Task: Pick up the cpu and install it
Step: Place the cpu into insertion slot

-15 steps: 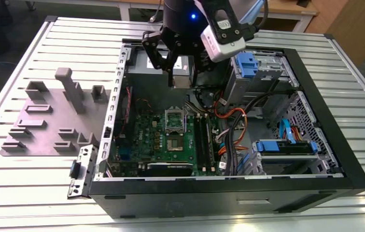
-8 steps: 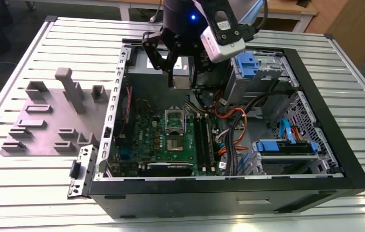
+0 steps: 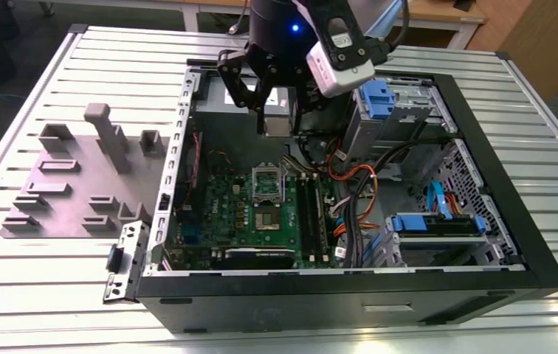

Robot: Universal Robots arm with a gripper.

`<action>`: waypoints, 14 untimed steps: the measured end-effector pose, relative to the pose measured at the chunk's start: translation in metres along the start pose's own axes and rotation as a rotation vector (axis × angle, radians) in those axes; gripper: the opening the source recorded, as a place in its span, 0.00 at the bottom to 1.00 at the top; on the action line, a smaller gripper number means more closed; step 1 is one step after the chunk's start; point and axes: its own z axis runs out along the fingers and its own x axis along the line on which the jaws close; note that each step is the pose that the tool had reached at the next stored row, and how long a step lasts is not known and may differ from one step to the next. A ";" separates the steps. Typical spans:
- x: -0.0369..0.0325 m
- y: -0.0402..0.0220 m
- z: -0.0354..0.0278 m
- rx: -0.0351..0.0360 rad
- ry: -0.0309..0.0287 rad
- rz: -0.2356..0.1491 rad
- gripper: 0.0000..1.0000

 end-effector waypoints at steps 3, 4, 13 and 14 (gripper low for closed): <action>0.0000 0.0000 0.0009 -0.0001 -0.0001 0.000 0.47; 0.0000 -0.0001 0.0012 0.0000 0.0000 0.000 0.47; 0.0000 -0.0003 0.0035 -0.0001 -0.0001 0.000 0.47; 0.0000 -0.0004 0.0038 -0.0001 -0.0001 0.000 0.47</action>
